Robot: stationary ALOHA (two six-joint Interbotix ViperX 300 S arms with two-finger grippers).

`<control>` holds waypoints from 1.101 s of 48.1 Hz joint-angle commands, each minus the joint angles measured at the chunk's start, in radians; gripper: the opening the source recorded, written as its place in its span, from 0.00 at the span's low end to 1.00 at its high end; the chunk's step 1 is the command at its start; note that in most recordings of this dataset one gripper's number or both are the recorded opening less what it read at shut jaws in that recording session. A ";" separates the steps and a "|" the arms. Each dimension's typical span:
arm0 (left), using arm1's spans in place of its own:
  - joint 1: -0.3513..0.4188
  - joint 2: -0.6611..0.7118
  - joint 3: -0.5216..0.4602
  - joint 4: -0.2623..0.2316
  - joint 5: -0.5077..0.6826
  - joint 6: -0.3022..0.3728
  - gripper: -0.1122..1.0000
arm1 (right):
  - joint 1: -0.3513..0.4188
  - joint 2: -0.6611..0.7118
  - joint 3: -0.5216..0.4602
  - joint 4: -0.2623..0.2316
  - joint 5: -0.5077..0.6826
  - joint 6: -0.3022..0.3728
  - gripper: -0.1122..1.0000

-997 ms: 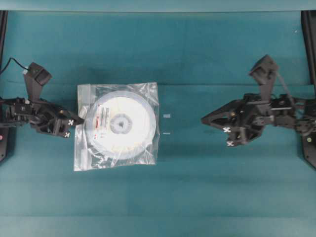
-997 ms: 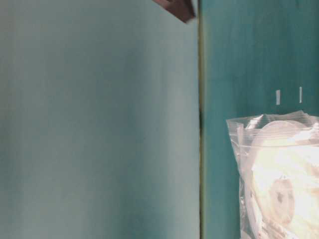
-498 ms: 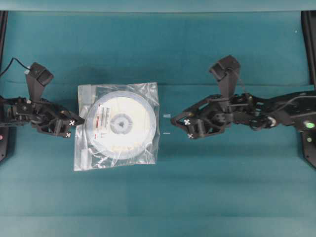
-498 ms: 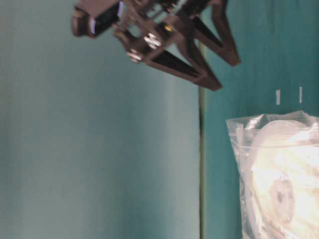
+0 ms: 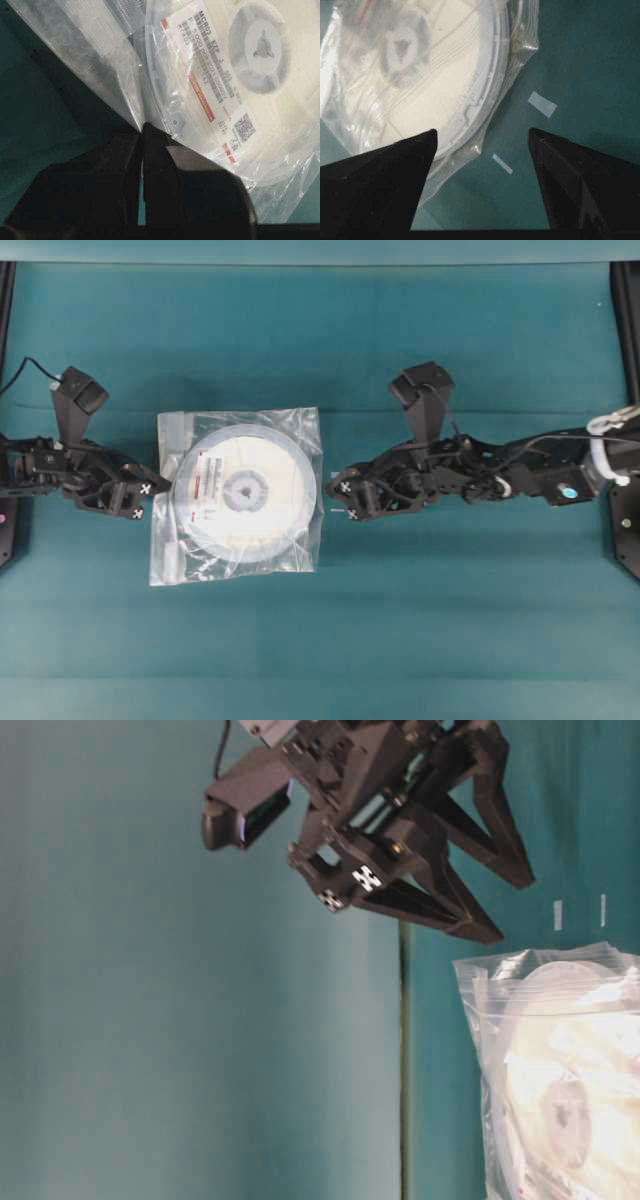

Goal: Take out the reel from the clear zip bag.
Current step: 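Reach the right gripper into the bag's open right side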

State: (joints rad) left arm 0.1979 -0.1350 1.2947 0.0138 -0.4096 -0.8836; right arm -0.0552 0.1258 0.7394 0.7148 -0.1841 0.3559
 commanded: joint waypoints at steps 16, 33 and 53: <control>0.002 0.002 0.000 0.002 -0.002 0.002 0.07 | -0.015 0.080 -0.104 0.003 0.011 0.003 0.91; 0.002 0.002 0.000 0.002 -0.002 0.002 0.07 | -0.015 0.117 -0.143 0.003 0.025 0.003 0.90; 0.002 0.003 -0.002 0.002 -0.002 0.002 0.07 | -0.015 0.170 -0.198 0.003 0.049 0.003 0.90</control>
State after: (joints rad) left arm 0.1979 -0.1350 1.2977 0.0138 -0.4096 -0.8851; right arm -0.0736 0.2961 0.5645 0.7164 -0.1365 0.3559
